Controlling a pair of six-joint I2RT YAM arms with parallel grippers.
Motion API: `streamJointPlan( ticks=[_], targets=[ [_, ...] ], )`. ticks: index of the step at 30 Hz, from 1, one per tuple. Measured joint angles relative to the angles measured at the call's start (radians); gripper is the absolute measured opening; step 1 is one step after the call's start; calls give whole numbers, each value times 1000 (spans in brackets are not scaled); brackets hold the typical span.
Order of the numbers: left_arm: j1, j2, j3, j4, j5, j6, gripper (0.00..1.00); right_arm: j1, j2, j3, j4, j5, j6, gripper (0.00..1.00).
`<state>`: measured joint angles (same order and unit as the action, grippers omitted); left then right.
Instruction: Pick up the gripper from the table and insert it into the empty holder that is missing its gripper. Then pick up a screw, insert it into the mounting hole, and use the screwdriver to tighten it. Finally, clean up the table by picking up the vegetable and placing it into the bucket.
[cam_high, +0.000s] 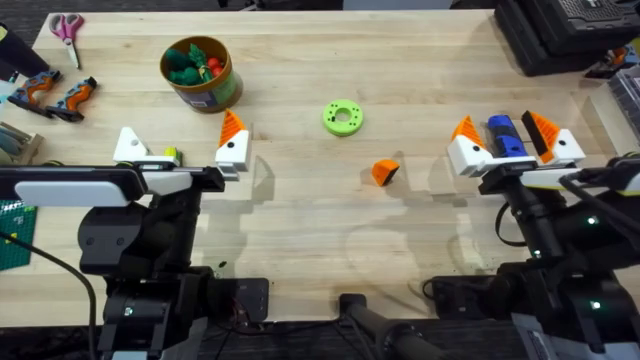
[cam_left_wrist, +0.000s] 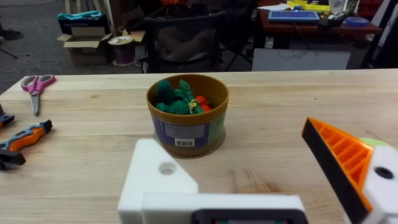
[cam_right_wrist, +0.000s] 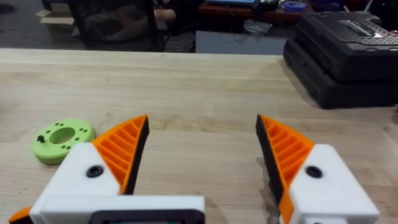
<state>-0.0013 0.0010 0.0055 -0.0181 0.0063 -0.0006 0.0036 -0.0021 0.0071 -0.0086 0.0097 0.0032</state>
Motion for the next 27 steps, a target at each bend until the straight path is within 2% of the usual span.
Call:
streamJointPlan(
  ticks=[19,21,24,27],
  targets=[
    [0,0,1,-6,0,0,986,0,0,2,-11,-9,24,994],
    [0,0,8,-51,0,0,986,0,0,12,-37,-14,32,994],
    [0,0,55,-179,0,0,986,0,0,71,-164,-32,50,993],
    [0,26,173,-354,0,1,986,0,10,125,-280,-43,58,994]
  ],
)
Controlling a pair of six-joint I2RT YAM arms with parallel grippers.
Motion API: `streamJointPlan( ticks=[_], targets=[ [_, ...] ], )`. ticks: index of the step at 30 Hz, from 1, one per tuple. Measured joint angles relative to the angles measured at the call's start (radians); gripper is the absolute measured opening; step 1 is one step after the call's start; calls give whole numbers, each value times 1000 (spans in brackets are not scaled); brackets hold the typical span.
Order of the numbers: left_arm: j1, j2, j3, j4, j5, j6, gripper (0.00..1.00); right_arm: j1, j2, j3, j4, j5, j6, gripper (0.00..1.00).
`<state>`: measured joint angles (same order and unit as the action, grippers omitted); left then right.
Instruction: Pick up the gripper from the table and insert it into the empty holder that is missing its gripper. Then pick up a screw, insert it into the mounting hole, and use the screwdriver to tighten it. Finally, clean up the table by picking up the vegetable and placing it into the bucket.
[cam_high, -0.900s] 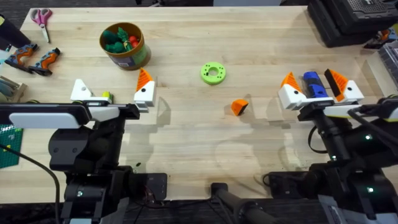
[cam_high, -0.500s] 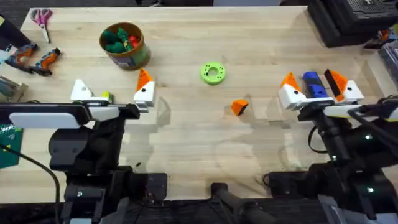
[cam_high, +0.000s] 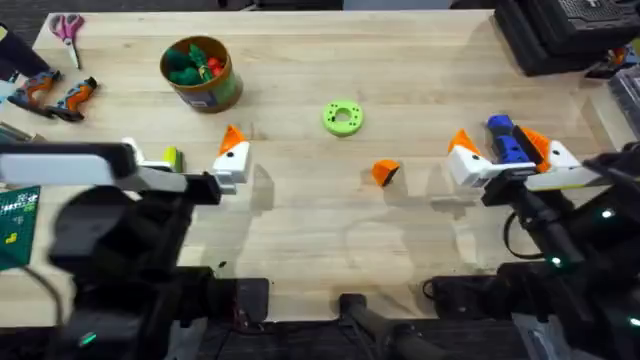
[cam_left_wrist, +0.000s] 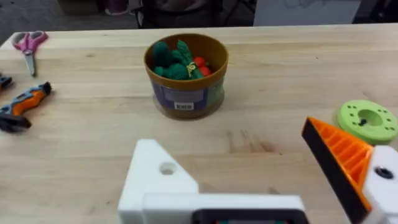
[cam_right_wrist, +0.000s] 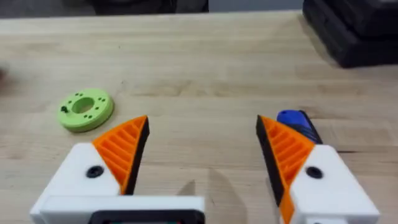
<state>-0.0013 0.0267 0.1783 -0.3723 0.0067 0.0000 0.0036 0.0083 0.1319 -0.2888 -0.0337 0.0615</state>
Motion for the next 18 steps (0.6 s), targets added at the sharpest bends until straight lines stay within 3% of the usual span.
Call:
streamJointPlan(
  ticks=[8,18],
  targets=[
    [0,282,385,-314,0,0,986,0,229,314,-231,-13,11,994],
    [0,795,886,-720,0,1,986,0,736,790,-620,-13,13,994]
  ],
)
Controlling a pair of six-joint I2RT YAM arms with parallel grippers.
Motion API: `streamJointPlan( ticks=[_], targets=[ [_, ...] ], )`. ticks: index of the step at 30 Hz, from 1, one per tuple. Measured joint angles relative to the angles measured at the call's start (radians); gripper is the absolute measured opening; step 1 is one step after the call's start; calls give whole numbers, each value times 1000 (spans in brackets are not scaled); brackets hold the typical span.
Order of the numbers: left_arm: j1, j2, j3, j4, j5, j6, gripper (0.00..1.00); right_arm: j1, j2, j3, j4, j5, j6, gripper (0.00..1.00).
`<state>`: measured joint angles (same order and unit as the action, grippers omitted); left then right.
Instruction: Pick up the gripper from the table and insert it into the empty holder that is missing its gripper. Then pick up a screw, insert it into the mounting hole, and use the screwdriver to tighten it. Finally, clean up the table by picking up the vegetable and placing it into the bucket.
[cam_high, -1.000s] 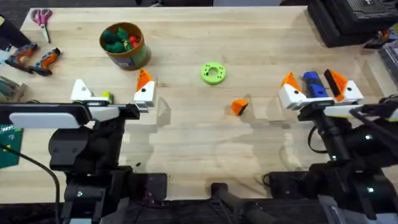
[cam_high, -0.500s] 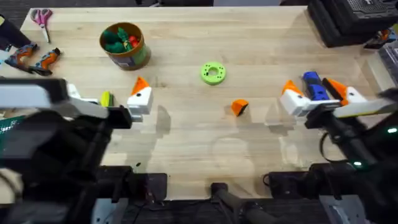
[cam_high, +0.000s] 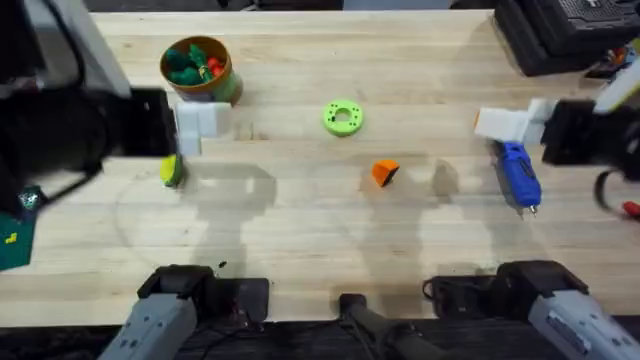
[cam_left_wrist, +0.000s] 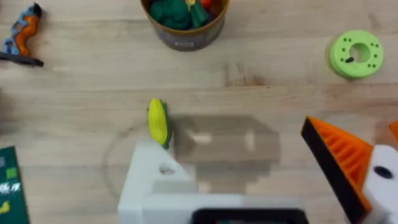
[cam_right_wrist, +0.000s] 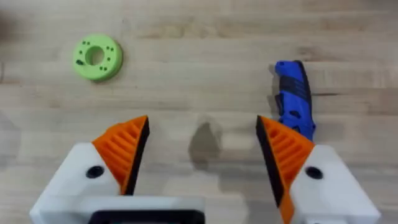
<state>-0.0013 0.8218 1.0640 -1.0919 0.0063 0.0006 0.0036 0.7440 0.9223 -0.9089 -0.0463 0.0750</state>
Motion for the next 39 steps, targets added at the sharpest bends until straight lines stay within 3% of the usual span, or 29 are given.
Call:
streamJointPlan(
  ticks=[4,7,14,18,30,35,39],
  targets=[
    [0,146,158,-115,-18,0,987,0,160,175,-128,0,0,994],
    [0,210,214,-119,-36,0,987,0,237,249,-146,0,0,994],
    [3,303,224,-164,-53,1,987,0,315,267,-167,0,0,994],
    [31,346,212,-175,-55,19,988,0,336,267,-171,0,0,994],
    [225,369,-184,153,-48,93,985,0,348,267,-168,0,0,993],
    [330,391,-205,201,-39,124,986,0,351,267,-168,0,0,993],
    [412,452,-205,240,22,162,986,0,351,267,-168,0,0,993]
  ],
)
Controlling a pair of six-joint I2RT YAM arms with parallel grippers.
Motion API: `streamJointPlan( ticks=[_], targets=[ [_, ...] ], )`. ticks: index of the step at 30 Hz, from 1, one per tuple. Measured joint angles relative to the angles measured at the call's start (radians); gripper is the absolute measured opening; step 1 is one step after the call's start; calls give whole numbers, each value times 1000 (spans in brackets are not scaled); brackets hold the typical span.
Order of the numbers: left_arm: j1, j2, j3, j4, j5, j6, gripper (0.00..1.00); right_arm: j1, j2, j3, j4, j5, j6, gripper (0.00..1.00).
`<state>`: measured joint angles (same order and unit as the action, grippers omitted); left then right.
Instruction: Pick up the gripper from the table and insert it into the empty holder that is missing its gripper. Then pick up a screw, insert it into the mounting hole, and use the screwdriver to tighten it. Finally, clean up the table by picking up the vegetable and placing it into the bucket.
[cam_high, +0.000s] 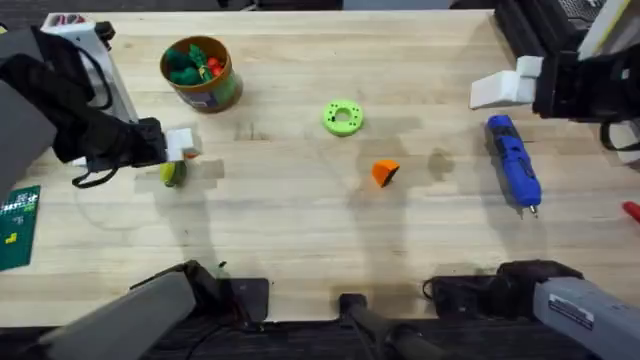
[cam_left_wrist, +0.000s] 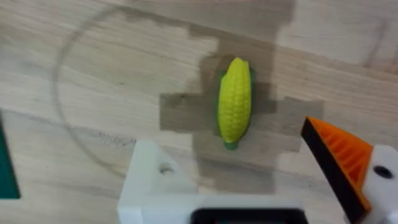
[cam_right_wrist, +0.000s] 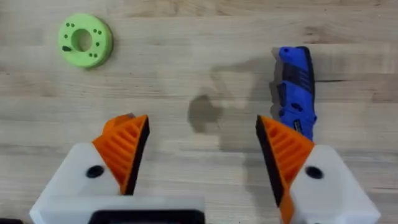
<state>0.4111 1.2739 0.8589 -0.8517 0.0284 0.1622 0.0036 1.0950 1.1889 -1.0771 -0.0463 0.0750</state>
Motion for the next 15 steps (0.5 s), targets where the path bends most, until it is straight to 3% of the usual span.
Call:
streamJointPlan(
  ticks=[4,15],
  targets=[
    [33,80,0,44,53,44,986,0,0,0,0,0,0,993],
    [33,275,0,168,82,62,979,0,0,0,0,0,0,994]
  ],
)
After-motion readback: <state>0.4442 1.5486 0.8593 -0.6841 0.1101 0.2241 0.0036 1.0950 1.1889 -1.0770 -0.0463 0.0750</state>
